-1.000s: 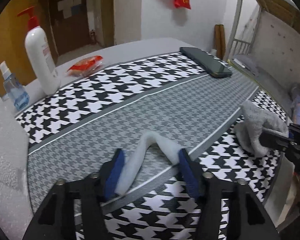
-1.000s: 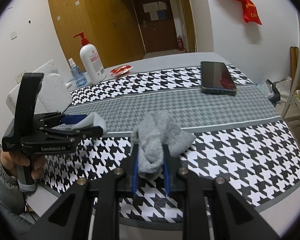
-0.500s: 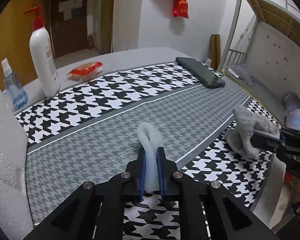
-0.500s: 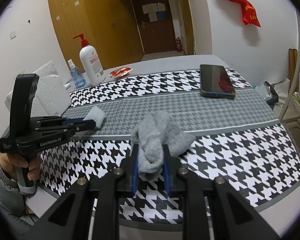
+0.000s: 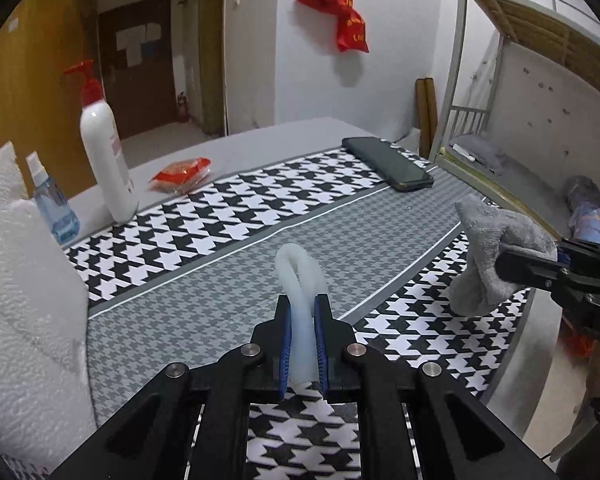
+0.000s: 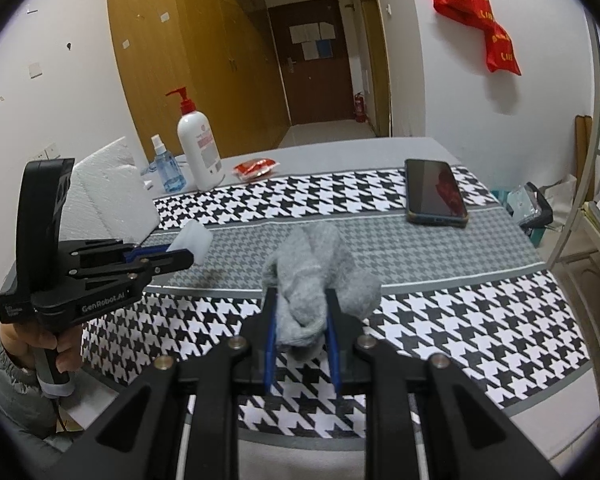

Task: Organize soft objects
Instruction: 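Carry the grey sock with the right tool over the box while the left tool carries the foam tube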

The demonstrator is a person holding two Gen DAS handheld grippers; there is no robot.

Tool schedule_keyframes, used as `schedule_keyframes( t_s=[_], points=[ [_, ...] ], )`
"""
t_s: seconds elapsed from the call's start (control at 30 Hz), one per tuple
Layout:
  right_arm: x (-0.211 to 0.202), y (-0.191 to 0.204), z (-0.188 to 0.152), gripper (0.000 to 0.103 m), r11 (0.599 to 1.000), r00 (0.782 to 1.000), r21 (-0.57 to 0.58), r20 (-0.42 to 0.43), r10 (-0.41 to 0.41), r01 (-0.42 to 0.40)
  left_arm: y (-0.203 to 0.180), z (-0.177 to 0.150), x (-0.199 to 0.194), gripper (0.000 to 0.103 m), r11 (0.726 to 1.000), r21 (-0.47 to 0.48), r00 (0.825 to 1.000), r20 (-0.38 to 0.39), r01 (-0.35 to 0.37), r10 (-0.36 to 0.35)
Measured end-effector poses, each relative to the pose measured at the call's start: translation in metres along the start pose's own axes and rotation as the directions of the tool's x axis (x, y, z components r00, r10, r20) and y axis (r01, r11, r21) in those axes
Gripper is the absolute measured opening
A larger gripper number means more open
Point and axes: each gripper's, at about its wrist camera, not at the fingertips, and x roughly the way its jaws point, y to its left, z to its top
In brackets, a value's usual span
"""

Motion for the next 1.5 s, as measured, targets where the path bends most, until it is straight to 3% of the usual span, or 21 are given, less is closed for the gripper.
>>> schedule_keyframes(
  t_s=[0.43,0.73,1.17,1.5],
  points=[
    [-0.025,0.024,0.006,0.024,0.999,0.998,-0.031,0.059,0.013,-0.011,0.002,-0.004,-0.042,0.012,1.000,0.003,0.997,0.066,-0.028,0.028],
    [-0.044,0.047,0.009,0.024,0.998,0.995,-0.061,0.101,0.020,-0.014,0.012,-0.009,-0.083,0.012,0.999,-0.011,0.988,0.152,-0.040,0.042],
    [-0.069,0.089,0.013,0.024,0.994,0.982,-0.103,0.179,0.065,-0.047,0.025,-0.028,-0.149,0.012,0.996,-0.019,0.962,0.259,-0.087,0.088],
    [-0.078,0.122,0.020,0.024,0.983,0.967,-0.155,0.218,0.130,-0.098,0.042,-0.047,-0.194,0.012,0.986,-0.062,0.933,0.320,-0.154,0.166]
  ],
)
